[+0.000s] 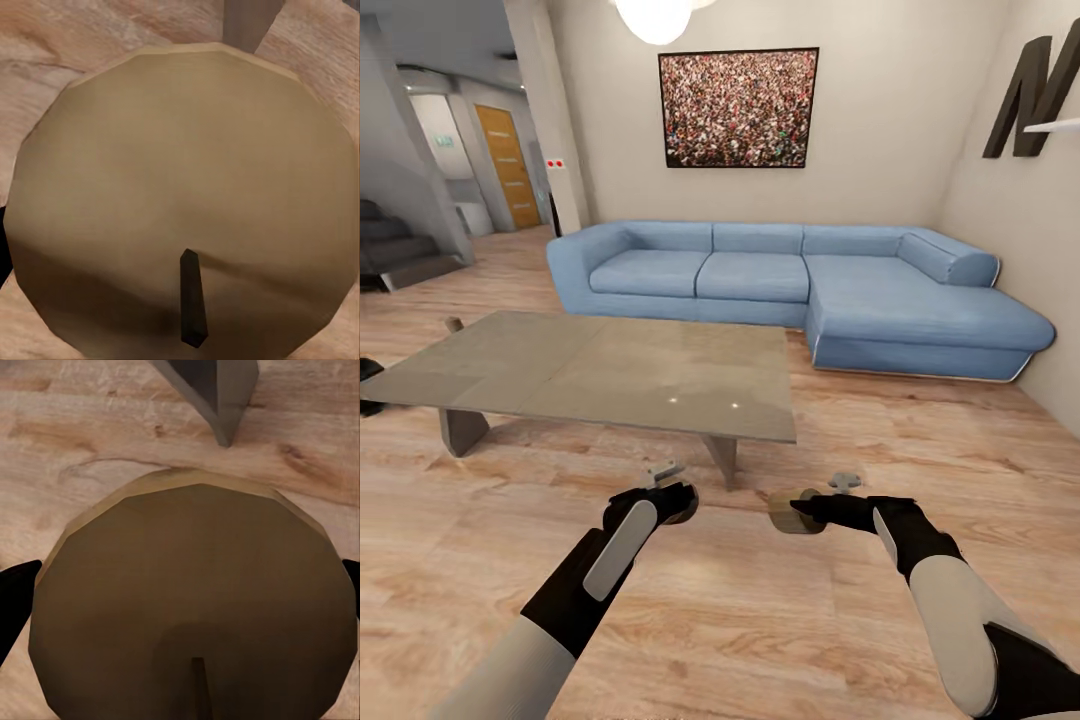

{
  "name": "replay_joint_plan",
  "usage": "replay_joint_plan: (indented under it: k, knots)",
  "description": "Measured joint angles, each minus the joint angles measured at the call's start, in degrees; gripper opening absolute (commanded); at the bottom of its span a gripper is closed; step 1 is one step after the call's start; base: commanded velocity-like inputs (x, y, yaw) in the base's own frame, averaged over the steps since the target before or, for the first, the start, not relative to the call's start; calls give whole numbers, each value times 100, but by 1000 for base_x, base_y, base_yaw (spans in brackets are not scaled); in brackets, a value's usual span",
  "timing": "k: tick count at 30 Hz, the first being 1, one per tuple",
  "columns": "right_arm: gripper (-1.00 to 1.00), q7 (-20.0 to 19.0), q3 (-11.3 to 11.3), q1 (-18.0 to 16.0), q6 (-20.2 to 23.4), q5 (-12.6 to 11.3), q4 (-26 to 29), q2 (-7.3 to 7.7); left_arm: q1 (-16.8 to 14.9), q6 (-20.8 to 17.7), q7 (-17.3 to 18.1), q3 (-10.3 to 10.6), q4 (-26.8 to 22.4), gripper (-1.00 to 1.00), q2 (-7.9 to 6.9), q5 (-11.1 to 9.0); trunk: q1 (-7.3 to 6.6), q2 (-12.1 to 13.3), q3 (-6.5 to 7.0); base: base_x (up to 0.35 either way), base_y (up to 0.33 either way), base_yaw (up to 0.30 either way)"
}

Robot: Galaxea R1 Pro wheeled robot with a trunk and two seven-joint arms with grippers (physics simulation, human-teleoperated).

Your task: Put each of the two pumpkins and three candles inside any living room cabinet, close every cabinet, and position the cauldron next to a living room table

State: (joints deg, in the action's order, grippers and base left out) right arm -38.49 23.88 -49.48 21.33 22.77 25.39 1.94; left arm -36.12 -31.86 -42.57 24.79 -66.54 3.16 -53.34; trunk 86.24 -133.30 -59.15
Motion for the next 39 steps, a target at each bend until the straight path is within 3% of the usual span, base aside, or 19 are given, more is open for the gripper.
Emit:
replay_joint_plan:
  k: [39]
  knots:
    - [-100, 0, 0, 0, 0, 0, 0, 7, 0, 0, 0, -9, -34, -100, -18, 0, 0, 0, 0, 0, 0, 251]
